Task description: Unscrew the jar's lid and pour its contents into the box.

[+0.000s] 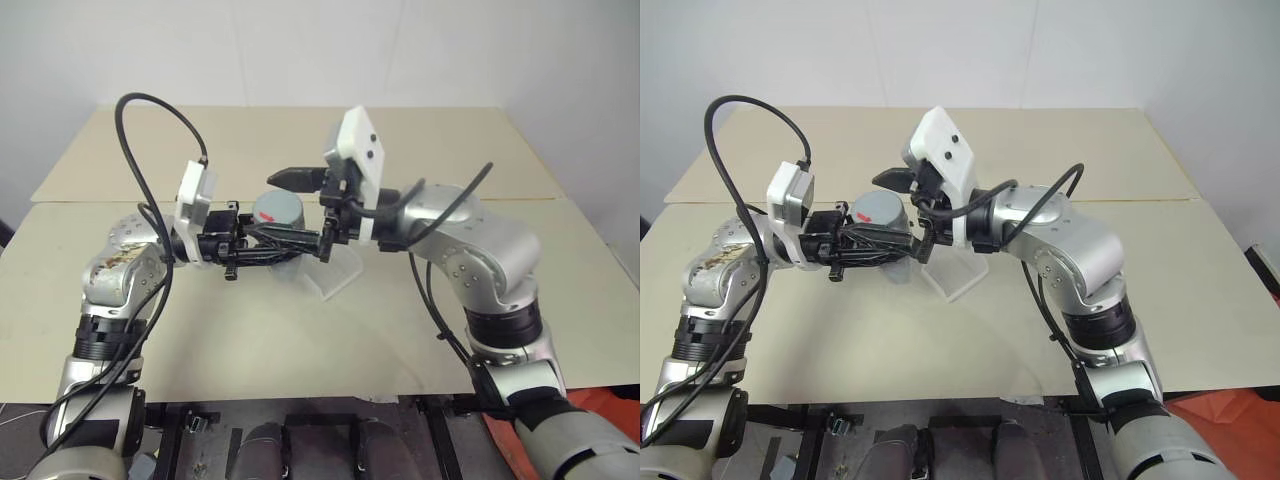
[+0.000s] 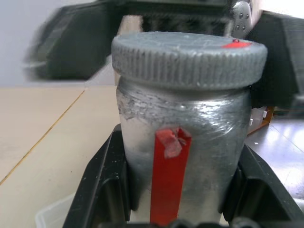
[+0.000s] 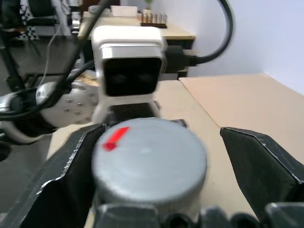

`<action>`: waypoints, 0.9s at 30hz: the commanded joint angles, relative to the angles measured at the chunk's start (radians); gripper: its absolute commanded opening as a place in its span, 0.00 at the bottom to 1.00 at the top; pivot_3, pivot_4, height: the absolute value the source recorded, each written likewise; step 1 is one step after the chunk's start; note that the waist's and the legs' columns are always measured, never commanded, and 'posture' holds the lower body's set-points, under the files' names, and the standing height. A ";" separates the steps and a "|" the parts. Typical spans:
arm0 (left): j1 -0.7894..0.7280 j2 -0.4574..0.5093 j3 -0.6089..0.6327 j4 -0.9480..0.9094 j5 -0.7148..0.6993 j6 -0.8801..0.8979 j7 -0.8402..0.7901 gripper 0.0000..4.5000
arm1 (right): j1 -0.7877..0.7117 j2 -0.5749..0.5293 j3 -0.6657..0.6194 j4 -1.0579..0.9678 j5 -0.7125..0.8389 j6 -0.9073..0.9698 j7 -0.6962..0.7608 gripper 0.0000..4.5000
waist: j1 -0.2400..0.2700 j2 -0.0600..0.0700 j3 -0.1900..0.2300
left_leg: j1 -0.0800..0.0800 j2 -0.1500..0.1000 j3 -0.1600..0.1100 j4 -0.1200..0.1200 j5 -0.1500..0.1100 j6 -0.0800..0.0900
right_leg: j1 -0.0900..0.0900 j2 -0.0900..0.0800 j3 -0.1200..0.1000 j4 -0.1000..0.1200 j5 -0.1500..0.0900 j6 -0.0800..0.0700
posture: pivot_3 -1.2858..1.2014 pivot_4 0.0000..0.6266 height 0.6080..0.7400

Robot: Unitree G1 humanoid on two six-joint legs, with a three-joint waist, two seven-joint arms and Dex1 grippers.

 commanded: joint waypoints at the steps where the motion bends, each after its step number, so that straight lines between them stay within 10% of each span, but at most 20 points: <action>1: -0.017 0.004 0.006 -0.030 -0.012 0.001 -0.010 0.43 | -0.036 0.016 -0.016 0.016 -0.015 -0.026 -0.015 0.99 | 0.001 0.000 0.000 | 0.000 0.000 0.000 0.000 0.000 0.000 | 0.000 0.000 0.000 0.000 0.000 0.000 | 0.52 0.24 1.00; 27: 0.071 0.112 0.083 -0.086 -0.045 0.033 -0.016 0.43 | 0.047 -0.171 -0.134 0.111 -0.002 -0.088 0.077 0.99 | 0.000 0.000 0.000 | -0.001 0.000 0.000 0.000 0.000 0.000 | 0.000 0.000 0.000 -0.001 0.000 0.000 | 0.52 0.24 1.00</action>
